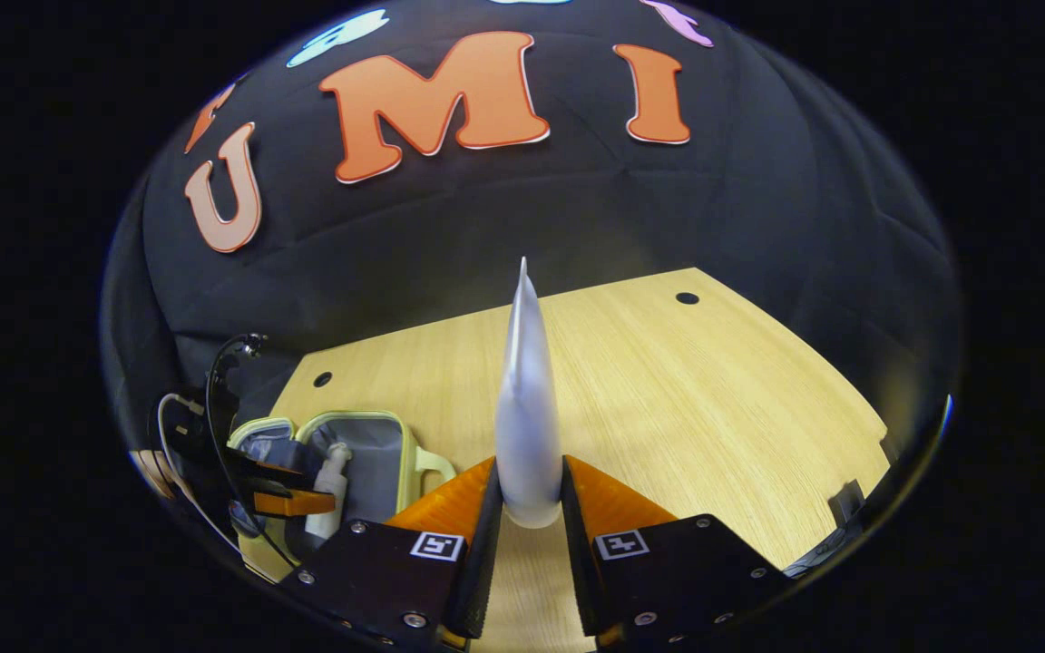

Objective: First open the suitcase, pack the skin care products into it, and then close the suitcase.

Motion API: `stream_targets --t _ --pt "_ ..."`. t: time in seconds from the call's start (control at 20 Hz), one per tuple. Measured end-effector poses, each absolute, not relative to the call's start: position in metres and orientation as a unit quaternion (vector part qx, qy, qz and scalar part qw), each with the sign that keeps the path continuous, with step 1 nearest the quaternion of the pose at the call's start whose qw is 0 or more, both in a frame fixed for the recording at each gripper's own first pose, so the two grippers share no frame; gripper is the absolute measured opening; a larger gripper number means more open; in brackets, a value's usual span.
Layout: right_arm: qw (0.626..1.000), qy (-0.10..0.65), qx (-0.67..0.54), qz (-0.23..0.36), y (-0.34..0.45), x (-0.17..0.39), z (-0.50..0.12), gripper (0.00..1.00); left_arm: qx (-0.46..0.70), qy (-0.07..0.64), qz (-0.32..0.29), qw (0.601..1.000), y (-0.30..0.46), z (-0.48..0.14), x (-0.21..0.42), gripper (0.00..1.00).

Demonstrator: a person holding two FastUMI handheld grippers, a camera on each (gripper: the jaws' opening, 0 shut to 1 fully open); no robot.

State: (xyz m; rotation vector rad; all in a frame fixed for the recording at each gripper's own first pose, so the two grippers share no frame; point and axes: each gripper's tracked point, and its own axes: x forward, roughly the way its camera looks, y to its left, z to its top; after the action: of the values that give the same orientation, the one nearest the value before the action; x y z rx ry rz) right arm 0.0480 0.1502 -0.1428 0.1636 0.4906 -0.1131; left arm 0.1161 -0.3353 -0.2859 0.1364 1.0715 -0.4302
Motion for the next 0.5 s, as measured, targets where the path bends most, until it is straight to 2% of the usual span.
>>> stream_targets --t 0.25,0.5 --pt "0.963 0.260 0.065 0.023 0.206 0.060 -0.120 0.39 0.086 0.373 -0.168 0.908 -0.305 -0.215 0.130 0.99" --pt "0.938 0.328 0.044 0.106 0.280 0.067 -0.131 0.39 0.049 0.289 -0.132 0.947 -0.248 -0.140 0.116 0.99"
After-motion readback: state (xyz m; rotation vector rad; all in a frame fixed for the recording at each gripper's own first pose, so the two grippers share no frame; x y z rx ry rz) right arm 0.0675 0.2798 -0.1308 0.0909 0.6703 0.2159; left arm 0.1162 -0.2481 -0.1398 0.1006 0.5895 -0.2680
